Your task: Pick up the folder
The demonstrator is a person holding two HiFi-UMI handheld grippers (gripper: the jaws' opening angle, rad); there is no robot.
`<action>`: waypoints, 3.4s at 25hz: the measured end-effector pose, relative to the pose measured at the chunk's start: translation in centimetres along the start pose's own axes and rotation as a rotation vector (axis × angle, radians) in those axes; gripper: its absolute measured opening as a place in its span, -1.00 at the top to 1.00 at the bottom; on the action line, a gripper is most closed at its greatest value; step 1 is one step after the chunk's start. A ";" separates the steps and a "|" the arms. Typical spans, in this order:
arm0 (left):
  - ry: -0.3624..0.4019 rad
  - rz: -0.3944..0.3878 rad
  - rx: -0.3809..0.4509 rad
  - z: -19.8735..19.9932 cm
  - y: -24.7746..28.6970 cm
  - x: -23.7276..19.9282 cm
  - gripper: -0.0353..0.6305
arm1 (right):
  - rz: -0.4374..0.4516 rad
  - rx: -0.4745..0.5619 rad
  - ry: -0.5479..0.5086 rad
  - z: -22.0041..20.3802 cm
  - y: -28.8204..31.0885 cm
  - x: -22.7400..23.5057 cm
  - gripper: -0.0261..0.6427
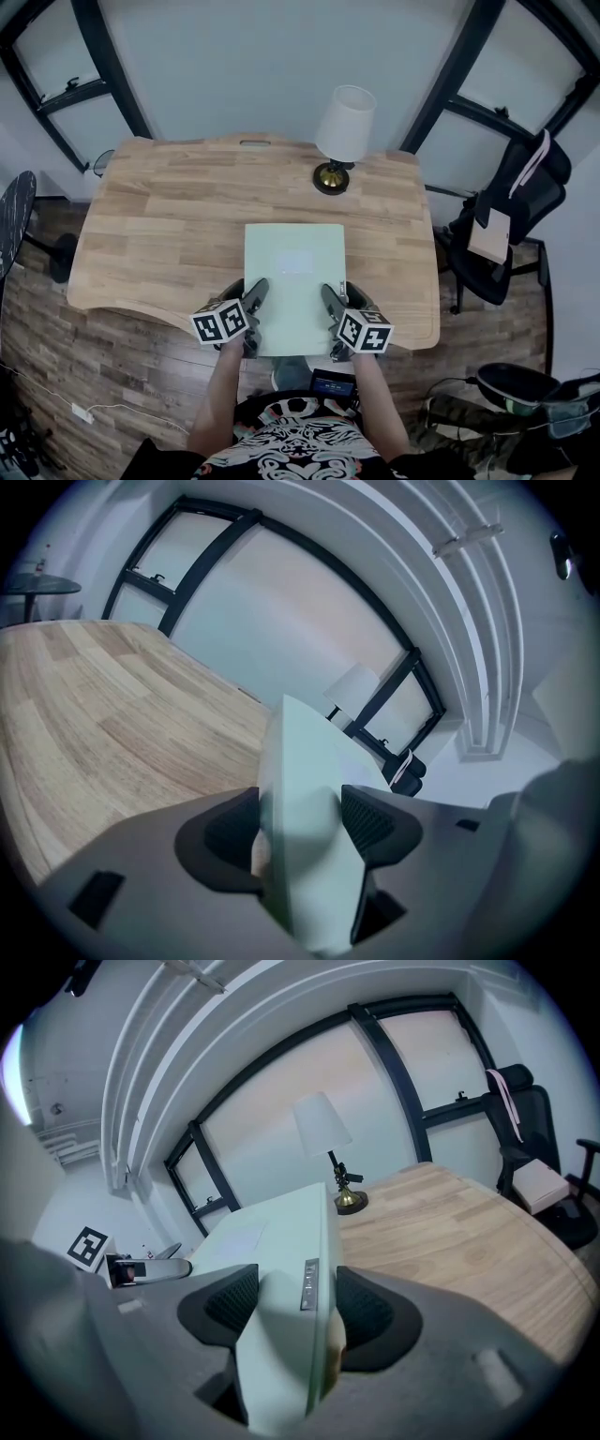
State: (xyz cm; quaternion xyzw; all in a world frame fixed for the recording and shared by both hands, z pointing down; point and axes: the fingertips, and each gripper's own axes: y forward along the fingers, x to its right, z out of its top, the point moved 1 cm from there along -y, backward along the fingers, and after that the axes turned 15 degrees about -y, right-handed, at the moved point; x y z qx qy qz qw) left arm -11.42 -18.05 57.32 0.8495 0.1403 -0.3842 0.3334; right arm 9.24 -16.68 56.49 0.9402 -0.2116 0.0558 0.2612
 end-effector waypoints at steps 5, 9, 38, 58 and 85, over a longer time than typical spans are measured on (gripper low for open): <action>0.014 -0.014 0.010 0.5 -1.1 1.1 0.07 | 0.001 0.024 0.011 0.8 -1.0 -0.6 0.16; 0.023 -0.020 0.023 0.6 -2.3 1.9 0.07 | 0.004 0.040 0.010 1.1 -2.0 -1.1 0.16; 0.025 -0.058 0.047 -2.2 -6.2 4.6 0.07 | 0.005 0.081 -0.001 0.5 -7.4 -2.0 0.16; 0.033 -0.053 0.029 -2.0 -5.8 4.8 0.07 | -0.006 0.072 0.020 0.4 -7.3 -1.7 0.16; 0.050 -0.032 0.010 -2.4 -5.1 4.3 0.07 | -0.015 0.059 0.037 -0.4 -6.9 -1.4 0.16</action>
